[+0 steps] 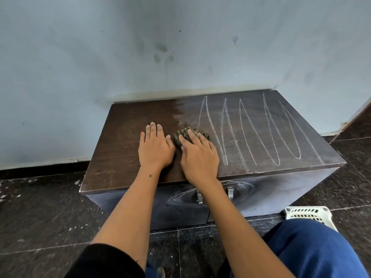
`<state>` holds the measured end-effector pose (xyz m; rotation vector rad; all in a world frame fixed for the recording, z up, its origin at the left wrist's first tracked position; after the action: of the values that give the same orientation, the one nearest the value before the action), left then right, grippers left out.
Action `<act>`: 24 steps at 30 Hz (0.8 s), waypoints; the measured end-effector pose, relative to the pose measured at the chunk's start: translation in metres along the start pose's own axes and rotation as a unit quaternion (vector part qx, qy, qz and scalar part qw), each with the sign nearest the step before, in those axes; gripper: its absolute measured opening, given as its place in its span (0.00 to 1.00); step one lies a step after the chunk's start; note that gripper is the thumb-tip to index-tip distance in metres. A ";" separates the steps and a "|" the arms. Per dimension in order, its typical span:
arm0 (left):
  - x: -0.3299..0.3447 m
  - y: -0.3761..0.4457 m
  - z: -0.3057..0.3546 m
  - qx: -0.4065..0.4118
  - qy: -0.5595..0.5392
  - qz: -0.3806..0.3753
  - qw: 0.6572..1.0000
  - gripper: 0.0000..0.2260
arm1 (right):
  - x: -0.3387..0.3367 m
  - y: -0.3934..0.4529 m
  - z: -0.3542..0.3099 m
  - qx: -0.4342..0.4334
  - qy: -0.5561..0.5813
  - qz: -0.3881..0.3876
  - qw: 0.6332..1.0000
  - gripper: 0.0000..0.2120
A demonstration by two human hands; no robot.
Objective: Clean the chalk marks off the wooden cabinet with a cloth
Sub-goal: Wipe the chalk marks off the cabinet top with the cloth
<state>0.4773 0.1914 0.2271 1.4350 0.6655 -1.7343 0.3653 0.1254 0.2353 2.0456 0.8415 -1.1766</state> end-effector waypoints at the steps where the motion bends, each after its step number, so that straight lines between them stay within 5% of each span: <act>1: 0.000 0.000 0.000 0.000 0.000 -0.001 1.000 0.25 | 0.002 0.012 -0.004 -0.009 -0.005 -0.011 1.000 0.19; 6: -0.001 -0.001 -0.001 0.004 -0.003 -0.003 1.000 0.24 | 0.008 0.031 -0.008 -0.021 -0.013 -0.032 0.999 0.19; 12: -0.001 0.000 -0.002 -0.003 -0.006 0.007 1.000 0.25 | -0.009 -0.038 0.001 0.022 -0.022 0.083 0.996 0.17; 20: -0.001 -0.001 0.000 0.003 -0.001 -0.008 1.000 0.25 | 0.003 0.040 -0.005 -0.017 -0.021 -0.030 0.999 0.19; 24: 0.000 0.000 0.001 -0.001 0.006 -0.010 1.000 0.25 | -0.005 -0.011 -0.002 0.025 -0.024 0.066 0.997 0.17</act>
<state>0.4766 0.1905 0.2274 1.4441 0.6889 -1.7405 0.3560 0.1319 0.2384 2.0704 0.6500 -1.1788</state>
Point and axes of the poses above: each hand's wrist, its own y-axis towards the middle knuckle, its own x-axis out of the palm, z = x × y, the point moved 7 cm from there along y, towards the middle knuckle, and after that the axes turned 1 degree about -z, right-handed, at the moved point
